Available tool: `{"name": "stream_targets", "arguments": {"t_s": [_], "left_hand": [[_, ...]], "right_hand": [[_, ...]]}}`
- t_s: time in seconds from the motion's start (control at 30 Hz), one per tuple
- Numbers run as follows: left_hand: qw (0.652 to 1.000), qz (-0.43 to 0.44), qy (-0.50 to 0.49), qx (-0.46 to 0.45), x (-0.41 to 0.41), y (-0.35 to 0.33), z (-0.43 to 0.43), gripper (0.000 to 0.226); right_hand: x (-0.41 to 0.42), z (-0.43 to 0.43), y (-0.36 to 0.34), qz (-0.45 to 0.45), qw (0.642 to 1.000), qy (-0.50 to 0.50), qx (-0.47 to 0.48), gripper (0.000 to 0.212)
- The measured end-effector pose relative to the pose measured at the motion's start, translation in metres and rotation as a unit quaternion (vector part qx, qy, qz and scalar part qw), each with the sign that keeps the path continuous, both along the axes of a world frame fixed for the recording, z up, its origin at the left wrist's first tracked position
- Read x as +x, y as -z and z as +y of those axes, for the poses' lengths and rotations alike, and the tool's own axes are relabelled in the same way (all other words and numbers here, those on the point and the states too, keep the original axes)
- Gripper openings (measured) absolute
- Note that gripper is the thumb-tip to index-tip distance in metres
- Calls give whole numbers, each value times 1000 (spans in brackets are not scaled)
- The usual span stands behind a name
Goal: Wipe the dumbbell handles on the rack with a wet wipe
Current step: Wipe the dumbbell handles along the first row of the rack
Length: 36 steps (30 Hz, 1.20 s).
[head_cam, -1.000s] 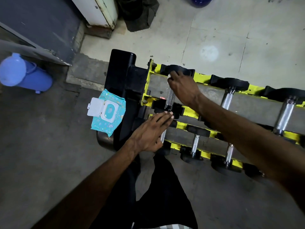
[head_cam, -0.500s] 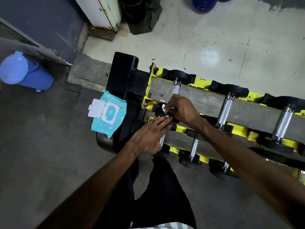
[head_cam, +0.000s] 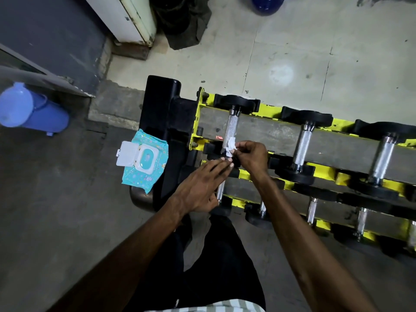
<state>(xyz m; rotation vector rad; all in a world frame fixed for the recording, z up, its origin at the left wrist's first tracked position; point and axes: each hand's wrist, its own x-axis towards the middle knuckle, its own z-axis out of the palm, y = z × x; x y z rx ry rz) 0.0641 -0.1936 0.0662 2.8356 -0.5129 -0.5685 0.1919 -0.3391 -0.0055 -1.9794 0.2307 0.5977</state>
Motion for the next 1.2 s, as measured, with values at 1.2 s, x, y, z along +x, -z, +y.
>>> {"name": "stream_targets", "arguments": {"t_s": [1.2], "left_hand": [[1000, 8, 11, 16, 2, 7, -2, 102]], "right_hand": [[87, 37, -10, 299, 902, 217, 224, 16]]}}
